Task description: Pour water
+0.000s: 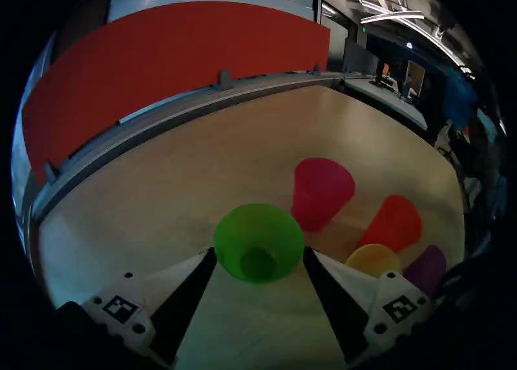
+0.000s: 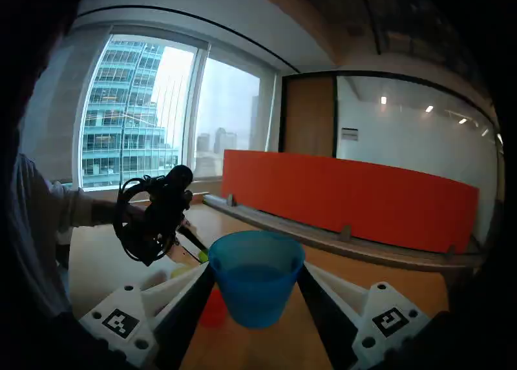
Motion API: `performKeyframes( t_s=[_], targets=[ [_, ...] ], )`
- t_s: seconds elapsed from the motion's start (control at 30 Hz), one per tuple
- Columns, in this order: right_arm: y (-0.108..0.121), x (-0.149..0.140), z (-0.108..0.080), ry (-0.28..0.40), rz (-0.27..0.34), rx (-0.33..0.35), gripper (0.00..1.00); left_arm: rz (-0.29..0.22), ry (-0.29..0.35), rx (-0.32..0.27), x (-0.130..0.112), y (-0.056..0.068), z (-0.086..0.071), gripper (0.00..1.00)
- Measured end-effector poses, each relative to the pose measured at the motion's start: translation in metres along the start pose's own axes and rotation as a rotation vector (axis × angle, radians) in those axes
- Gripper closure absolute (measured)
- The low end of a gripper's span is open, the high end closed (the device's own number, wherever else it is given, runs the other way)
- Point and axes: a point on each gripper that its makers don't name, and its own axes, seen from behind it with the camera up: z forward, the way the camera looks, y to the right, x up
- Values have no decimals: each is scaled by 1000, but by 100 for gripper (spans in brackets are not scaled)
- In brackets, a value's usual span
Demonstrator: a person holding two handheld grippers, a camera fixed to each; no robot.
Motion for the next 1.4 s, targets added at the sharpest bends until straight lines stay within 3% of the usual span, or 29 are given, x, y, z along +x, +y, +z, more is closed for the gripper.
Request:
performKeyframes(
  t_s=[0.37, 0.5, 0.87, 1.17, 1.4],
  targets=[
    [4, -3, -1, -1, 5, -3, 11, -5, -1, 24, 4, -5, 7, 1],
    [4, -2, -2, -2, 2, -4, 11, -16, 11, 28, 7, -7, 7, 12],
    [4, -1, -2, -5, 2, -5, 11, -5, 29, 30, 8, -5, 0, 12],
    [-1, 1, -3, -2, 3, 2, 11, -14, 99, 41, 22, -2, -27, 12],
    [-7, 4, -3, -1, 6, 11, 11, 3, 200, 50, 38, 4, -56, 12]
  ],
)
